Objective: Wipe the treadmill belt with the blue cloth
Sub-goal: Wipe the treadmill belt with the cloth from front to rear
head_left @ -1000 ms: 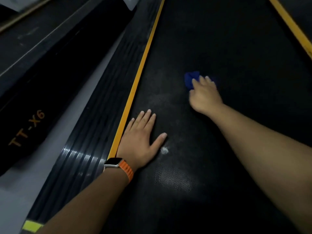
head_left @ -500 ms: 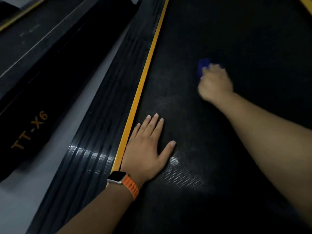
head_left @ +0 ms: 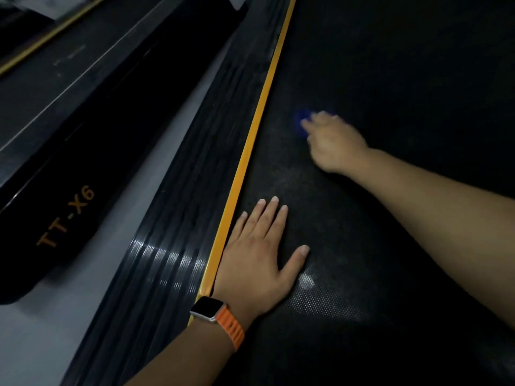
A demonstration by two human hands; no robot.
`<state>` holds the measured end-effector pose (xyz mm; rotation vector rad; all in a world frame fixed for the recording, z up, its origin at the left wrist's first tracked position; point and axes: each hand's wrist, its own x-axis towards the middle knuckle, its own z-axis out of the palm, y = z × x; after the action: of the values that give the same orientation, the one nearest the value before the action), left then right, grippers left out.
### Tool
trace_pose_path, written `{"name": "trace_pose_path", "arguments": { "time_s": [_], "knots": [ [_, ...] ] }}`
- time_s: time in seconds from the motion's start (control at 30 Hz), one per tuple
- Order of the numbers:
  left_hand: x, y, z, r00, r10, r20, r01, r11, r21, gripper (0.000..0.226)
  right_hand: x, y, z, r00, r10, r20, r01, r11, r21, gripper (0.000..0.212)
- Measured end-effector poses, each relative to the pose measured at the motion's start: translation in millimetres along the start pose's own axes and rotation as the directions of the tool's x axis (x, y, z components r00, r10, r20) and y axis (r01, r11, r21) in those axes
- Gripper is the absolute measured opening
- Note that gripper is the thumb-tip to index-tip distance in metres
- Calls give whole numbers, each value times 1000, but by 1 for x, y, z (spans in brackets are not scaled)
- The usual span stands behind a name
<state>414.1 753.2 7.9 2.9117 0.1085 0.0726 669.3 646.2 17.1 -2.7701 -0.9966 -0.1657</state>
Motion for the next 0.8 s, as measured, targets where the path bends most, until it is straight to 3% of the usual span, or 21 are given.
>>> {"name": "trace_pose_path", "arguments": {
  "time_s": [0.07, 0.13, 0.2, 0.3, 0.37, 0.43, 0.5, 0.57, 0.63, 0.73, 0.8],
  "knots": [
    [-1, 1, -1, 1000, -2, 10, 2, 1000, 3, 78, -24, -19, 3, 973, -226, 52, 220, 970, 101, 46],
    [-1, 1, -2, 1000, -4, 9, 4, 1000, -3, 77, -16, -3, -2, 937, -334, 99, 324, 940, 104, 48],
    [0, 0, -2, 1000, -4, 7, 4, 1000, -8, 77, 23, 21, -2, 957, -244, 155, 243, 970, 27, 47],
    [0, 1, -2, 1000, -5, 13, 6, 1000, -27, 77, 74, 33, 4, 993, 42, 113, -42, 999, -1, 47],
    [0, 1, -3, 1000, -10, 7, 10, 999, -38, 77, 74, 15, 6, 997, 55, 53, -54, 998, -12, 43],
    [0, -1, 0, 1000, -4, 2, 5, 1000, -28, 77, 44, -9, 8, 990, -125, 58, 122, 991, 61, 42],
    [0, -1, 1, 1000, -2, 8, 3, 1000, -20, 77, 5, -22, 14, 938, -340, 73, 326, 933, 151, 46],
    [0, 0, 0, 1000, -6, 15, 7, 1000, -17, 77, 6, -14, 11, 887, -450, 103, 436, 889, 139, 47],
    [0, 0, -1, 1000, -2, 16, 2, 1000, -17, 77, 46, 3, 9, 922, -362, 135, 355, 932, 75, 46],
    [-1, 0, -1, 1000, -2, 21, 3, 1000, -23, 77, 90, 4, 17, 989, -92, 114, 84, 994, 71, 47],
    [0, 0, -1, 1000, -7, 13, 7, 1000, -26, 77, 85, -13, 20, 993, -73, 89, 67, 995, 69, 46]
  ]
}}
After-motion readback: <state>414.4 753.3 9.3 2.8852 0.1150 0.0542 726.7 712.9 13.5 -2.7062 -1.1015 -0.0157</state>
